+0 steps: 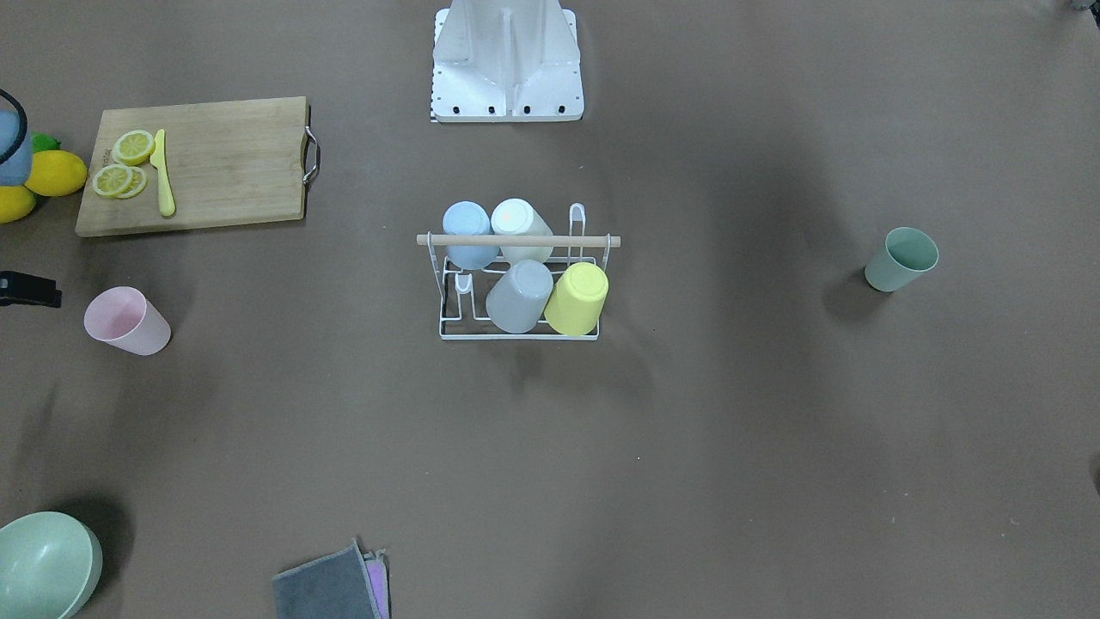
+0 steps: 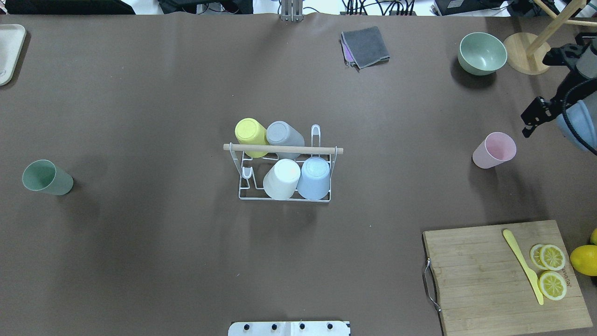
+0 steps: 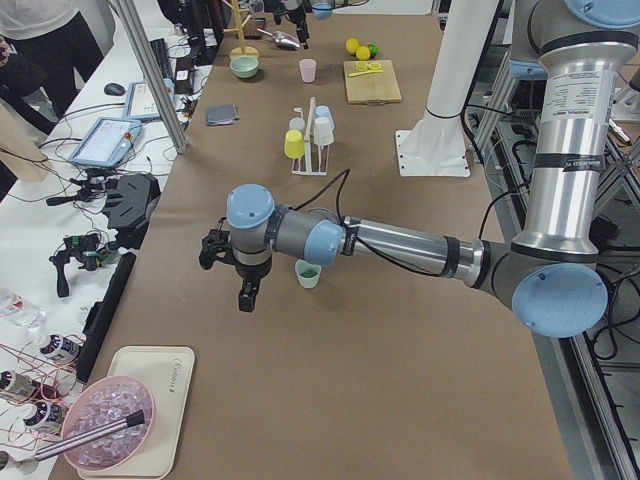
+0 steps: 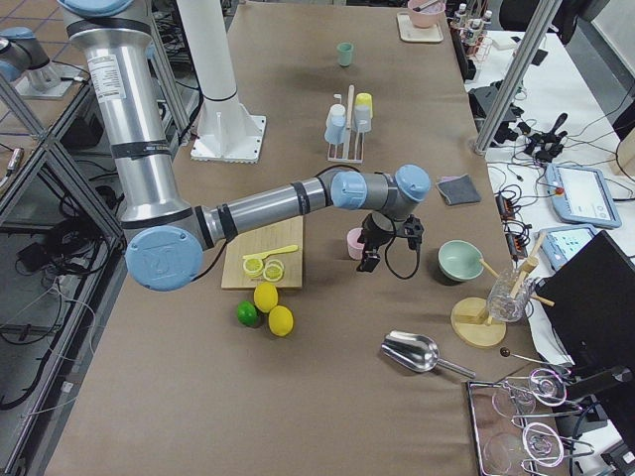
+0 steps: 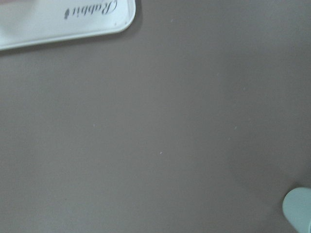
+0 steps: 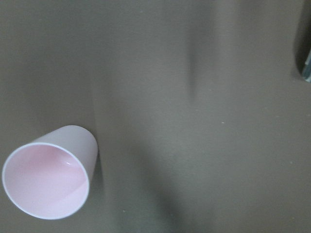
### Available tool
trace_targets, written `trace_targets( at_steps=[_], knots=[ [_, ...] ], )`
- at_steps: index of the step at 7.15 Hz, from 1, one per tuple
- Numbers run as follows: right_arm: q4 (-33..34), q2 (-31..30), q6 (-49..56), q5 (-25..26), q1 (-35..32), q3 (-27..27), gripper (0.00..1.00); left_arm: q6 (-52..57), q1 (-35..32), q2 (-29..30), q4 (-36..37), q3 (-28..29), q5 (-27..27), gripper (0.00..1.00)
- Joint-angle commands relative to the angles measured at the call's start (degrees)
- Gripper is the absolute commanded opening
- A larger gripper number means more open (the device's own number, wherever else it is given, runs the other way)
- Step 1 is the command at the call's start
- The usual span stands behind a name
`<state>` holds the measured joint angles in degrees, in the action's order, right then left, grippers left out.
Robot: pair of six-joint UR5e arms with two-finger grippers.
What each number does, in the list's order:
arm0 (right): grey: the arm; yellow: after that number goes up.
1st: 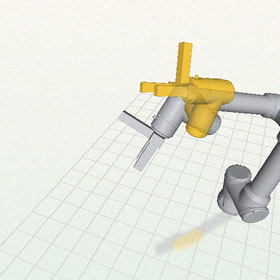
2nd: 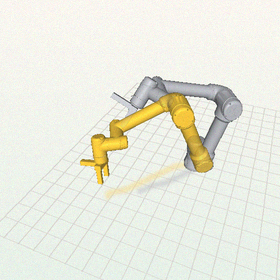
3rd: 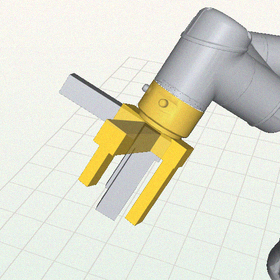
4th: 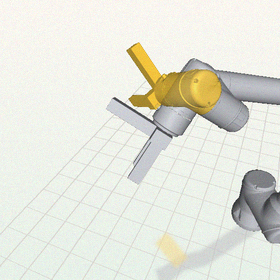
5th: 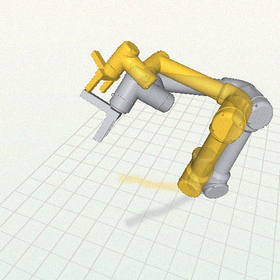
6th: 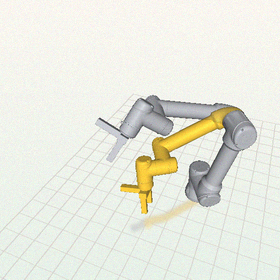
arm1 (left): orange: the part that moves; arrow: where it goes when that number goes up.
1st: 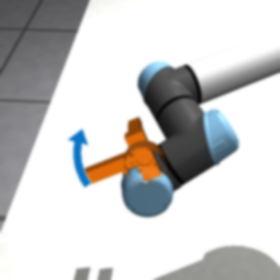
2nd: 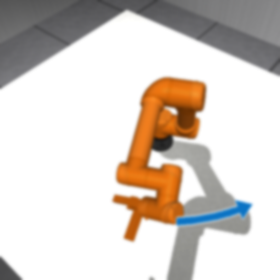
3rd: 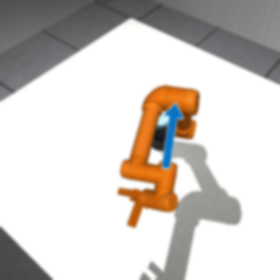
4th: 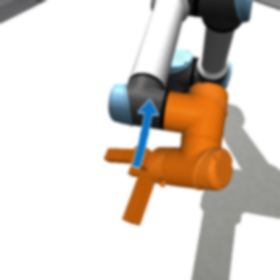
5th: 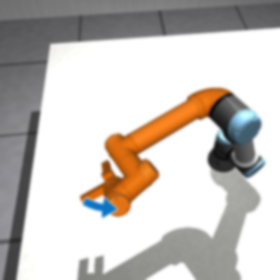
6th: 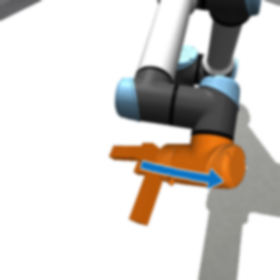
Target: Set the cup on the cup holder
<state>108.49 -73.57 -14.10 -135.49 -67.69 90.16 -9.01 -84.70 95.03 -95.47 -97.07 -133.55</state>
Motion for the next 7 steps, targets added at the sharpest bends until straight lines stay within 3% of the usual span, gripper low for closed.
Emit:
trace_targets(
  at_steps=[1, 2, 3, 5, 7],
  knots=[
    [0.0, 6.2, 3.3, -0.6, 0.7, -7.4, 1.0, -5.7, 7.2, 11.1, 0.6, 5.8, 3.3, 0.97],
    [0.1, 6.6, 3.3, -2.5, 0.6, -8.2, 1.0, -9.3, 8.9, 16.9, 5.8, 9.9, 3.6, 0.97],
    [0.1, 8.3, 3.4, -2.6, 0.6, -10.5, 1.0, -8.7, 9.9, 21.4, 17.9, 12.5, 3.7, 0.97],
    [3.2, 11.3, 3.7, -2.7, 0.3, -14.1, 1.0, -3.9, 11.9, 26.4, 29.5, 18.3, 3.7, 0.97],
    [8.8, 19.3, 10.4, -2.5, 0.5, -23.4, 1.0, 4.5, 13.2, 29.5, 40.8, 21.1, 3.8, 0.97]
  ],
)
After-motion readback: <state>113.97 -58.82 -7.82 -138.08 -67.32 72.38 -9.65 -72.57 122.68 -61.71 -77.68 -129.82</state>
